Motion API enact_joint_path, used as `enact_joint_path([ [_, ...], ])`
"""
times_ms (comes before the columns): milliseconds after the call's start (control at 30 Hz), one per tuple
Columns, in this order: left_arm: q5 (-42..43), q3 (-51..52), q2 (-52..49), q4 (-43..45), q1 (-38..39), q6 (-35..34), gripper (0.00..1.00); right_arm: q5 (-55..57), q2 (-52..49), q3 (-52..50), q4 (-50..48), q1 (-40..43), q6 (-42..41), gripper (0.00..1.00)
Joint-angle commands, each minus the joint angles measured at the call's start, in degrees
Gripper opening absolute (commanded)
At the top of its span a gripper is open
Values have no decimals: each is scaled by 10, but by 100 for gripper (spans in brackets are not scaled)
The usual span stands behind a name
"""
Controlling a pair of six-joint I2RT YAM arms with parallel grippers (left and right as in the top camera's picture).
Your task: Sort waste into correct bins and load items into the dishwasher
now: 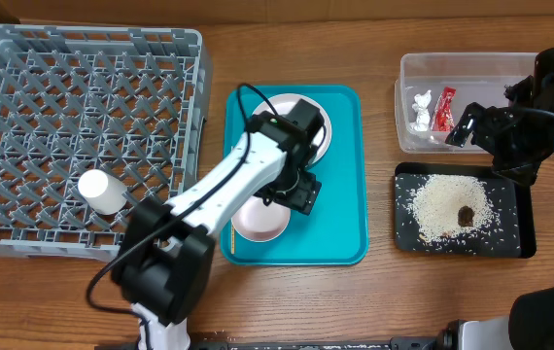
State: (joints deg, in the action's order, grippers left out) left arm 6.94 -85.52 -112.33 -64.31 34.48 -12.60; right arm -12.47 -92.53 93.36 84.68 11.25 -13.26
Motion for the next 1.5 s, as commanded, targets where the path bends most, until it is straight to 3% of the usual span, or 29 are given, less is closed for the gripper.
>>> enact_joint_path([
  [0, 19, 0, -31, -2, 8, -7, 64, 2, 6, 5, -1, 1, 2, 100],
  [67, 19, 0, -45, -4, 9, -7, 51, 2, 6, 5, -1, 1, 2, 100],
  [133, 19, 0, -50, -9, 9, -7, 28, 2, 6, 5, -1, 1, 2, 100],
  [300, 16, -8, -49, -26, 8, -17, 4, 2, 6, 5, -1, 1, 2, 98],
  [567, -2, -82, -37, -92, 8, -37, 4, 3, 6, 5, 1, 1, 2, 98],
  [800, -63, -151, 56, -122, 2, -37, 4, 5, 6, 5, 1, 1, 2, 98],
  [1000, -60, -161, 148, -90, -78, -10, 4, 5, 6, 5, 1, 1, 2, 98],
  [1067, -24, -161, 164, -72, -120, 29, 4, 4, 6, 5, 1, 1, 2, 98],
  [1467, 383, -161, 134, -30, -412, 299, 4, 4, 6, 5, 1, 1, 2, 98],
])
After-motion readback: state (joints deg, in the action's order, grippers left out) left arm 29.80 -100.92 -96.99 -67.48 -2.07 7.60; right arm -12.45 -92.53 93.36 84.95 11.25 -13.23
